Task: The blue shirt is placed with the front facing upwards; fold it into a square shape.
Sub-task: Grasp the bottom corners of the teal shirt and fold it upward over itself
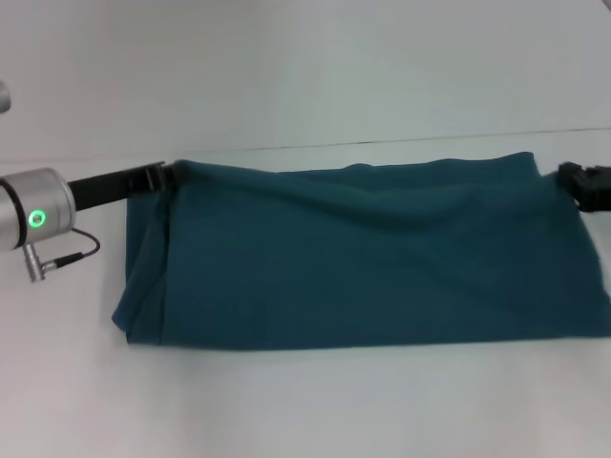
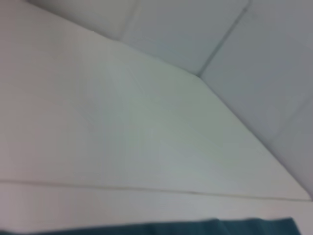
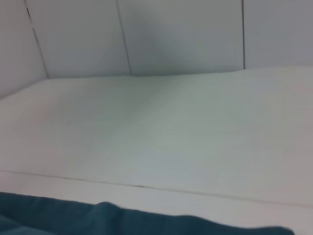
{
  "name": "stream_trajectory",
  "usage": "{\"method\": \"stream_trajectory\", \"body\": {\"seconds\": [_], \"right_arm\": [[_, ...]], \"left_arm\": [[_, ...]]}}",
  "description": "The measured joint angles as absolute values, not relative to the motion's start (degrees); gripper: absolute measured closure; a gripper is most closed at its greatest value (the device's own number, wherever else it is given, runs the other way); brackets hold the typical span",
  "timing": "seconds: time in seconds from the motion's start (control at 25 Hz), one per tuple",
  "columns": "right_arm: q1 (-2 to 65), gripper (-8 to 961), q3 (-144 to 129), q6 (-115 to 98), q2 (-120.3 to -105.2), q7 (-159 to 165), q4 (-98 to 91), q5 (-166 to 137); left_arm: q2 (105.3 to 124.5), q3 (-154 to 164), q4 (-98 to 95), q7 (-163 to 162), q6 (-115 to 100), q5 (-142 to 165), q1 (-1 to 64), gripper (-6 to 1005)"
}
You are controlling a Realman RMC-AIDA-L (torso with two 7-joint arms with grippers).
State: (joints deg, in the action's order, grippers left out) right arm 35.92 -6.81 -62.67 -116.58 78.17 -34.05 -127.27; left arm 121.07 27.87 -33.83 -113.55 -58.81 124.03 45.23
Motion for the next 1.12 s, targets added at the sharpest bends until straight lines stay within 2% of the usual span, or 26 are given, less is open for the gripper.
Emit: {"method": "stream_trajectory", "body": {"seconds": [0.2,0.36,0.76,1.12], "right_arm": [[39.7,953,-8.4,-56.6,-116.60,76.8,-32.7,-127.2],[41.8,953,-10.0,-53.0,-116.01,76.1,-31.2,-126.0],[43.5,925,-16.2,-46.9,-115.57,75.7,-29.6,-122.2],[44.1,861,-17.7,-39.2,-115.93,74.9,-26.9,-122.1]], "left_arm": [[121.21,28.2,-32.2,-112.7,-52.8,123.6,47.1,999],[121.43,28.4,-31.5,-111.9,-48.6,122.4,47.9,999],[121.70,28.6,-28.2,-108.1,-42.4,118.8,50.1,998],[123.46,28.4,-27.6,-106.3,-39.9,118.2,49.8,996]]}}
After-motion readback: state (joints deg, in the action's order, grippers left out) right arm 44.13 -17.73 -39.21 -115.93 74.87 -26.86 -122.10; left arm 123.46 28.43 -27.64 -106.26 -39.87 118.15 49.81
